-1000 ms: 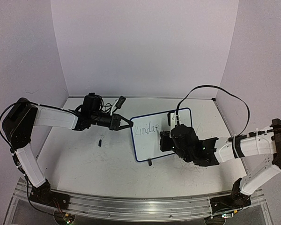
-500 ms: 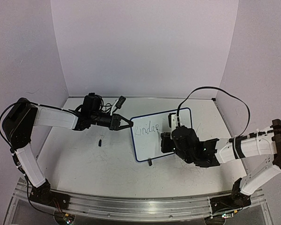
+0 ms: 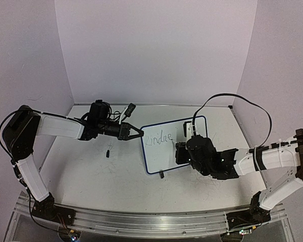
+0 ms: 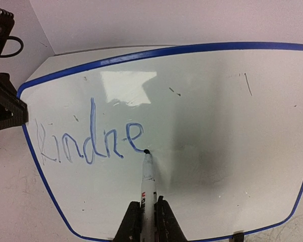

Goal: Write a sentence on the whiteboard

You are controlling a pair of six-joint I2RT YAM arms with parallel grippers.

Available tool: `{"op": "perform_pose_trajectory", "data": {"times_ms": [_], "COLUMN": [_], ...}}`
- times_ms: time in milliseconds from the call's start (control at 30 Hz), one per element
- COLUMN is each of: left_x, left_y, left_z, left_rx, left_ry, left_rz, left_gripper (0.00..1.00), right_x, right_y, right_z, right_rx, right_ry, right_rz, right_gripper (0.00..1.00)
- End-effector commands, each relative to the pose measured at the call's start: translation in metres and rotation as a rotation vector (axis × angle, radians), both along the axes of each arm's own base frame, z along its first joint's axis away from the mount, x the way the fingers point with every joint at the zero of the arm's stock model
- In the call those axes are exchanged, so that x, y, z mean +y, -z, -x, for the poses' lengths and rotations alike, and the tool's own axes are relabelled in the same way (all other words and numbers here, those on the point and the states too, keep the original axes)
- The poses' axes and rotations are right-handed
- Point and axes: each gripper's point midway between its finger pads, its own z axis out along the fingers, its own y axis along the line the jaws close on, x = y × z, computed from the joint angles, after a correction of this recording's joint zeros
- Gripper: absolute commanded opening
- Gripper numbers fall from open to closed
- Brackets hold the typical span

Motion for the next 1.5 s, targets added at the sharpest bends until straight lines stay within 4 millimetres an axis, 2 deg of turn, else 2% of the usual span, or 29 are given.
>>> {"op": "perform_pose_trajectory", "data": {"times_ms": [0, 133, 533, 1067, 1467], "left_x": [-0.002, -0.002, -0.002, -0.002, -0.002], "left_y": [-0.013, -0.014, -0.015, -0.017, -0.016], "left_z": [0.005, 0.004, 0.005, 0.005, 0.006], "left_rx": [-0.018, -0.021, -0.023, -0.024, -0.022], "left_ry": [0.034, 0.034, 0.032, 0.034, 0.036], "left_rz": [0.026, 0.028, 0.03, 0.032, 0.031], "left_gripper": [0.0, 0.0, 0.0, 0.0, 0.0], "right_x": [-0.012, -0.011, -0.005, -0.013, 0.0], "right_y": [-0.015, -0.032, -0.044, -0.037, -0.028], "right_z": [-0.001, 0.004, -0.012, -0.025, -0.021], "right_rx": [-0.03, -0.071, -0.103, -0.102, -0.076], "right_ry": [0.018, -0.037, -0.024, 0.045, -0.022], "right_rz": [-0.005, -0.066, -0.088, -0.072, -0.041], "right_gripper": [0.0, 0.0, 0.0, 0.0, 0.0]}}
